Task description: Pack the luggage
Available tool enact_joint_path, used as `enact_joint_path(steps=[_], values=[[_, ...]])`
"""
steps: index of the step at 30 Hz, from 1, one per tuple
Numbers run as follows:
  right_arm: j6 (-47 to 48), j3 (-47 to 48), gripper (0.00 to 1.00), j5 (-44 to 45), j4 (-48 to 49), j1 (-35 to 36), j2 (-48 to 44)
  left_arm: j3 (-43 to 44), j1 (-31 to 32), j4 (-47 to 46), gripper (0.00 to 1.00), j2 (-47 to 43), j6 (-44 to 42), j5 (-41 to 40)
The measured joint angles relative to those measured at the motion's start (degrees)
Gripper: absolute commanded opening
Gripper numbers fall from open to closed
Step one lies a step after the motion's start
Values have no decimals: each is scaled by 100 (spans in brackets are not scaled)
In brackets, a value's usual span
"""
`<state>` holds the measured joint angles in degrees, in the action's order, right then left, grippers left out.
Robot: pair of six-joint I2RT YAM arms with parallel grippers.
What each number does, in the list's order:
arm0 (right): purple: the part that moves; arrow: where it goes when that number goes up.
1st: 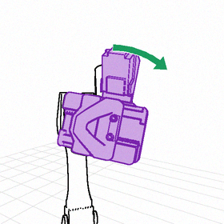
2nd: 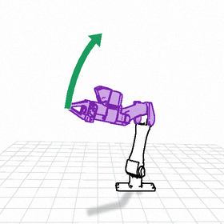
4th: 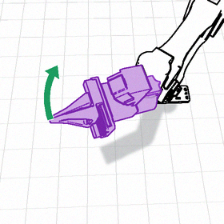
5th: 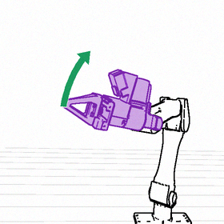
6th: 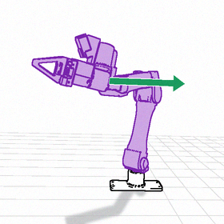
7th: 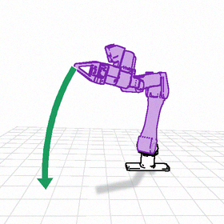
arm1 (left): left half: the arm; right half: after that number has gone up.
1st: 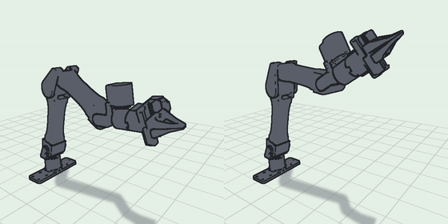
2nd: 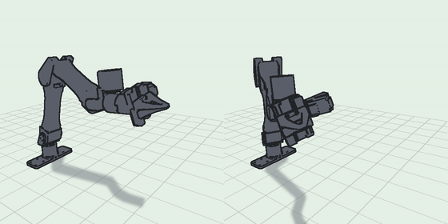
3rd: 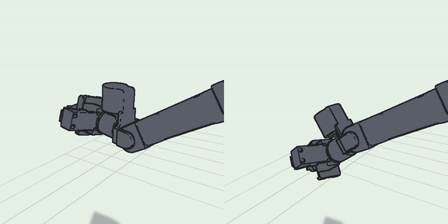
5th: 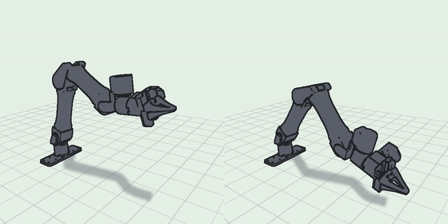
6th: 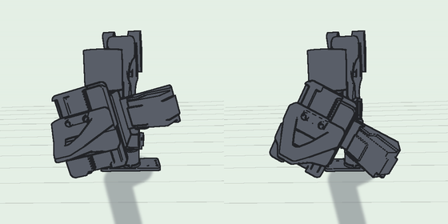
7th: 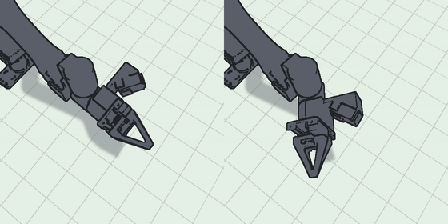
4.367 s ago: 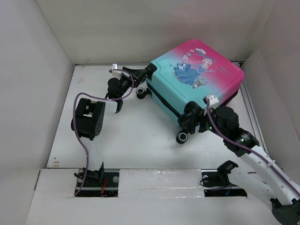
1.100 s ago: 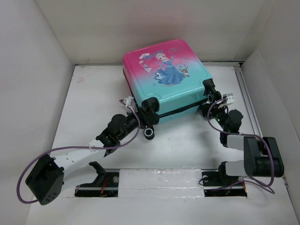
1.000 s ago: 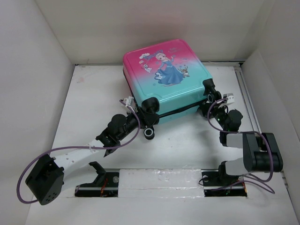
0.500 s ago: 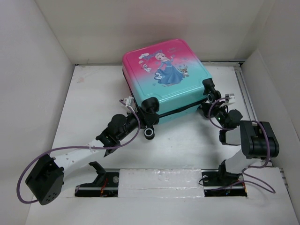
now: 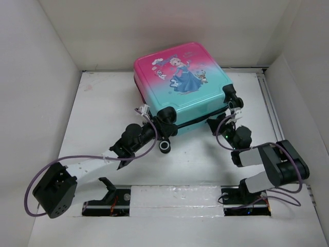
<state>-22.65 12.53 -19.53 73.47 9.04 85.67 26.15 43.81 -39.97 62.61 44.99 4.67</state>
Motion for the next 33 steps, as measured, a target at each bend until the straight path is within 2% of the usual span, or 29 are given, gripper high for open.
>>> enact_joint_path(steps=[3, 8, 12, 13, 15, 16, 17, 21, 24, 27, 29, 31, 32, 33], values=[[238, -173, 0, 673, -382, 1005, -560, 160, 42, -203, 0, 363, 170, 205], [551, -219, 0, 2492, -1322, 1902, -1311, 501, 271, -299, 0, 855, 332, 387], [778, -57, 0, 3967, -1840, 2754, -1521, 730, 409, -299, 0, 1123, 505, 507], [769, 17, 0, 4081, -1899, 2918, -1519, 785, 409, -295, 0, 1172, 531, 505], [656, 289, 0, 3429, -2065, 3685, -1499, 1025, 442, -302, 0, 1408, 573, 527], [584, 461, 0, 3414, -2201, 4142, -1495, 1143, 481, -306, 0, 1530, 566, 546], [555, 498, 0, 3480, -2367, 4273, -1556, 1158, 457, -199, 0, 1486, 553, 518], [444, 483, 0, 3646, -3136, 4511, -2026, 1172, 496, 70, 0, 1373, 417, 444], [439, 299, 0, 3425, -3499, 4817, -2599, 1172, 531, 116, 0, 1320, 352, 308], [402, 216, 0, 3434, -4065, 4666, -3241, 1169, 562, 216, 0, 1244, 310, 201], [396, 173, 6, 3447, -4415, 4266, -3604, 1143, 564, 306, 0, 1145, 258, 101], [404, 140, 16, 3407, -4760, 3663, -3886, 1058, 564, 415, 0, 977, 173, -24], [415, 116, 29, 3303, -4865, 3250, -3993, 1005, 564, 468, 0, 874, 125, -92], [411, 107, 36, 3213, -4948, 2865, -4044, 951, 562, 520, 0, 772, 81, -173]])
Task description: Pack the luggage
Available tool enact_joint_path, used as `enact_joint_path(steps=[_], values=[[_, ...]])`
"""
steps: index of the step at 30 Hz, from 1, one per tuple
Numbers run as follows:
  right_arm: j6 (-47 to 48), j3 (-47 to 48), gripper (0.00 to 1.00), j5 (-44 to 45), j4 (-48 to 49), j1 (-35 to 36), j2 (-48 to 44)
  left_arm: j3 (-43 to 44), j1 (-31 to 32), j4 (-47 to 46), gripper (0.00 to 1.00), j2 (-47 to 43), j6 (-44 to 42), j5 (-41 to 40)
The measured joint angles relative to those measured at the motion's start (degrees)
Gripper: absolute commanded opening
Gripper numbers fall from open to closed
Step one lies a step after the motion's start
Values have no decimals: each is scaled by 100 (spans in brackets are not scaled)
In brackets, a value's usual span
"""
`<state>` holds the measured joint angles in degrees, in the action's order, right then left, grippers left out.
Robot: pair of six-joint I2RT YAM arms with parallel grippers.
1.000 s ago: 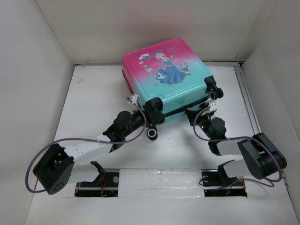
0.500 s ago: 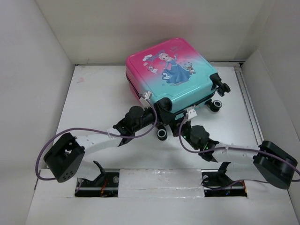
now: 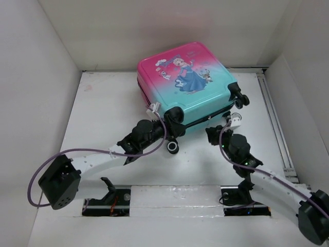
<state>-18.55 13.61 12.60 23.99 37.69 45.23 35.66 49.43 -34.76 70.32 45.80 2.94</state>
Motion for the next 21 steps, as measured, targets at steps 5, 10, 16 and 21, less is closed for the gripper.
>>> enact_joint_path(steps=[5, 10, 16, 21], values=[[85, 131, 52, -466, -313, -1379, 372, -221, -2, 264, 0, -472, -181, -374], [382, 354, 56, -1585, -96, -1749, 1117, -245, -2, 393, 0, -605, -249, -476], [586, 428, 57, -2280, 713, -1687, 1847, -245, -4, 398, 0, -603, -260, -446], [645, 616, 47, -2216, 1185, -1698, 2492, -245, -4, 398, 0, -603, -267, -437]])
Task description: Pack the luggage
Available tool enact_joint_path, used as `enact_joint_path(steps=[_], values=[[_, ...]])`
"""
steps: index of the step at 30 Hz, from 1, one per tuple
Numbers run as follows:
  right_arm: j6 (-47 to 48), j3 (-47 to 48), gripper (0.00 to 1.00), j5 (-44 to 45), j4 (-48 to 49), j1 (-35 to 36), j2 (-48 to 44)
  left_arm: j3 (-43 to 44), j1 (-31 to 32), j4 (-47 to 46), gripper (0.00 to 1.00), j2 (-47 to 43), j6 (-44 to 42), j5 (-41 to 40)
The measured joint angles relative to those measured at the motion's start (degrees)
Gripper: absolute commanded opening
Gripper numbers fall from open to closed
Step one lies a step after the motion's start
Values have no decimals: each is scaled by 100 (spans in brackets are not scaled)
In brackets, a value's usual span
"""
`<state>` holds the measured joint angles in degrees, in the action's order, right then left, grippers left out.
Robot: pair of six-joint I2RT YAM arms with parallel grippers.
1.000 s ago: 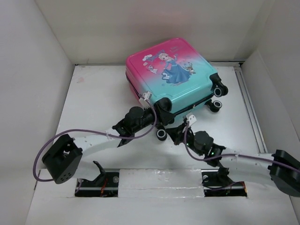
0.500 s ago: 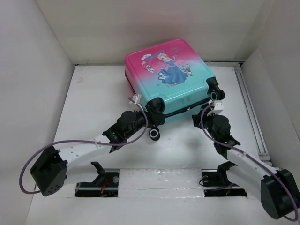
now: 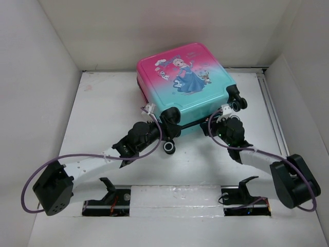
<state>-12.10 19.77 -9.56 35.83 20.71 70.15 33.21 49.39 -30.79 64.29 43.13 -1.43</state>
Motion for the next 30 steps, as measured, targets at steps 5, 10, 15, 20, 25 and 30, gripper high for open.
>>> enact_joint_path(steps=[5, 10, 15, 20, 25, 30], values=[[13, 125, 8, 186, 426, -11, 498, -42, 0, -2, 0, -37, -7, -4], [-122, 85, 0, 435, 330, 35, 343, -140, -2, 22, 0, -203, -74, -133], [-254, -35, 0, 739, -391, -98, -417, -229, 7, 101, 0, -507, -133, -223], [-387, -50, 0, 890, -1117, -752, -933, -278, 63, 323, 0, -730, -140, -212], [-424, -52, 0, 839, -1220, -763, -968, -280, 70, 358, 0, -708, -160, -168], [-501, -13, 0, 1056, -1126, 382, -774, -269, 63, -83, 0, -173, -33, 232]])
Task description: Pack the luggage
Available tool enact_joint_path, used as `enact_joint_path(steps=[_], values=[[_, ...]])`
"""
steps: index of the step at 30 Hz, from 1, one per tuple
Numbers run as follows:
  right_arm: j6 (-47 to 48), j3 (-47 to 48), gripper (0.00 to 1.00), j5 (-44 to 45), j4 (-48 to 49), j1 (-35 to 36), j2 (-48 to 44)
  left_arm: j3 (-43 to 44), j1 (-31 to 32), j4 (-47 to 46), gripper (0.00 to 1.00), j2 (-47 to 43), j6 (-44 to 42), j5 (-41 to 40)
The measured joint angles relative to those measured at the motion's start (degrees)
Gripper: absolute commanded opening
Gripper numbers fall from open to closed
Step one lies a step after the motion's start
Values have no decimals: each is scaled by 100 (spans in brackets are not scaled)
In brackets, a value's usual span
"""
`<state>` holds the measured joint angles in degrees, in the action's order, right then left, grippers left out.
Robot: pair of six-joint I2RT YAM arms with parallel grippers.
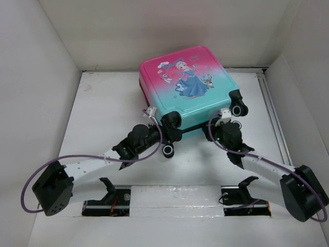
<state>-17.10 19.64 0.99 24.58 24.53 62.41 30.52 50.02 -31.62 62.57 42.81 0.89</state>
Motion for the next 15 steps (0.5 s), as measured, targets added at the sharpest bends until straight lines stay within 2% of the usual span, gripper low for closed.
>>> enact_joint_path(steps=[6, 9, 15], values=[[-299, 782, 0, 442, -13, 2371, 916, 531, -2, -446, 0, 914, 302, 542], [-549, 820, 0, 656, 334, 2590, 1233, 654, -81, -407, 0, 977, 374, 568], [-1340, 817, 0, 1045, 1902, 2769, 2159, 688, -160, -389, 0, 1014, 214, 271]])
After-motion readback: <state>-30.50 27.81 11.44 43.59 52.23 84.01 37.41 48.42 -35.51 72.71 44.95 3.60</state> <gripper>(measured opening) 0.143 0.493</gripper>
